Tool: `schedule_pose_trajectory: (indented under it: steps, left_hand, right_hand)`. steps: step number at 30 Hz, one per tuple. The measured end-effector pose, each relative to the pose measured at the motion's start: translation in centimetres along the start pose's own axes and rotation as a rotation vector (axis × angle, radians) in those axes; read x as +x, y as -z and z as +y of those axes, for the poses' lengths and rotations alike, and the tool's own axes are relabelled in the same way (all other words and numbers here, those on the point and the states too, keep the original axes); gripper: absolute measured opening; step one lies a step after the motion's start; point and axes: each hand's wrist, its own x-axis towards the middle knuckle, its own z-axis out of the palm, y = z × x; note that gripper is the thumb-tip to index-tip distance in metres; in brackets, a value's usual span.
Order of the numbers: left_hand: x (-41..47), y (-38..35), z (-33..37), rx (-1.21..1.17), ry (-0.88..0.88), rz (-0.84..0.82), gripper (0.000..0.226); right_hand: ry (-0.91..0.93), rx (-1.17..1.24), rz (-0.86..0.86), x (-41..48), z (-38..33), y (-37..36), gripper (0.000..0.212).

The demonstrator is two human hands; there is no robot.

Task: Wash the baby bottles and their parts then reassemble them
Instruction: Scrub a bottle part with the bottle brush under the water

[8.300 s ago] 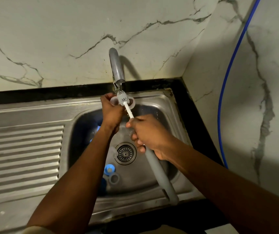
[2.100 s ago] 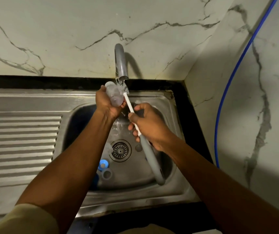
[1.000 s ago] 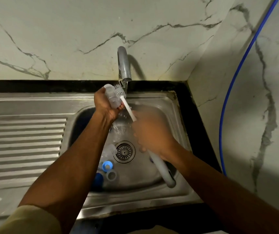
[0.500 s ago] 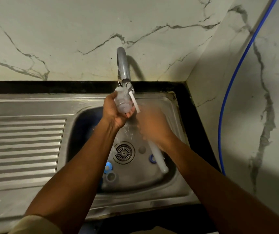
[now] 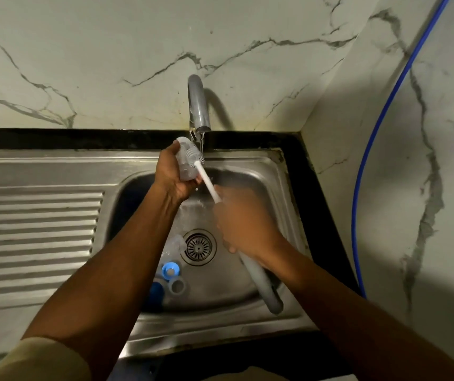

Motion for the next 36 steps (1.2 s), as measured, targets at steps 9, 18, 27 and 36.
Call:
schedule_pose_trajectory:
  steps: [9, 18, 27, 36]
  left_hand:
    - [-0.3, 0.0, 0.3, -0.052, -0.023, -0.091, 0.056]
    - [0.6, 0.9, -0.5, -0.091, -0.006, -0.052, 0.040]
    - [-0.2, 0.2, 0.6, 0.012, -0.028, -0.126, 0.022]
    - [-0.6, -1.1, -0.3, -0.174, -0.024, 0.151, 0.046]
  right_hand:
    - [-0.020, 0.085, 0.071, 0.2, 1.4, -0.3, 0.040]
    - [0.042, -0.139, 0.054, -0.3, 1.3, 0.3, 0.039]
    - [0.046, -0.059, 0.056, 0.5, 0.8, 0.4, 0.036]
    - [0.039, -0.050, 0.091, 0.2, 0.4, 0.1, 0.036]
